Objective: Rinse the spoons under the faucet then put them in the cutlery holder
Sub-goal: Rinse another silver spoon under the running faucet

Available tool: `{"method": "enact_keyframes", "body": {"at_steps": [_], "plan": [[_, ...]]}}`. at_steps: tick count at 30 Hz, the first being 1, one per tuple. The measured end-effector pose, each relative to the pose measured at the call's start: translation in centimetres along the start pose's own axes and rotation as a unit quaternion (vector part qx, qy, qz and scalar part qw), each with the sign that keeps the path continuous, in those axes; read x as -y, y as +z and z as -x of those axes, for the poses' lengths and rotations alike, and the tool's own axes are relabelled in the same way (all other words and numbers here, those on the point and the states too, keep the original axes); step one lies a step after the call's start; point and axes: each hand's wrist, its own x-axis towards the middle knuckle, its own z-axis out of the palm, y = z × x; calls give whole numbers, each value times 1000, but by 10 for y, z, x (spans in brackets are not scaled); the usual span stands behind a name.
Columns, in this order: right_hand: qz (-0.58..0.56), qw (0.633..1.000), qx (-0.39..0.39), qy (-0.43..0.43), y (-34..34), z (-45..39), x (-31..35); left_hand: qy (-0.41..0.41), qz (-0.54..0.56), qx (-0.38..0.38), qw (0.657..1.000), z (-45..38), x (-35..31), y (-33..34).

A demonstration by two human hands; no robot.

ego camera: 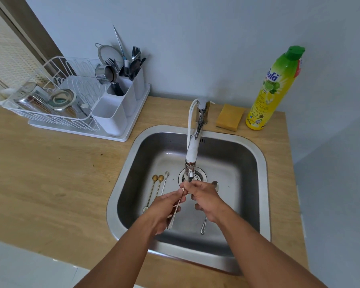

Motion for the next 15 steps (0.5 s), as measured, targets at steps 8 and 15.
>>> {"method": "enact_keyframes", "body": {"at_steps": [8,15], "plan": [[47,999,-10,-11,-11,-3,9,-97,45,13,994,-3,1,3],[70,994,-56,-55,-19,-9,8,3,-9,-62,998,-5,-5,21]]}}
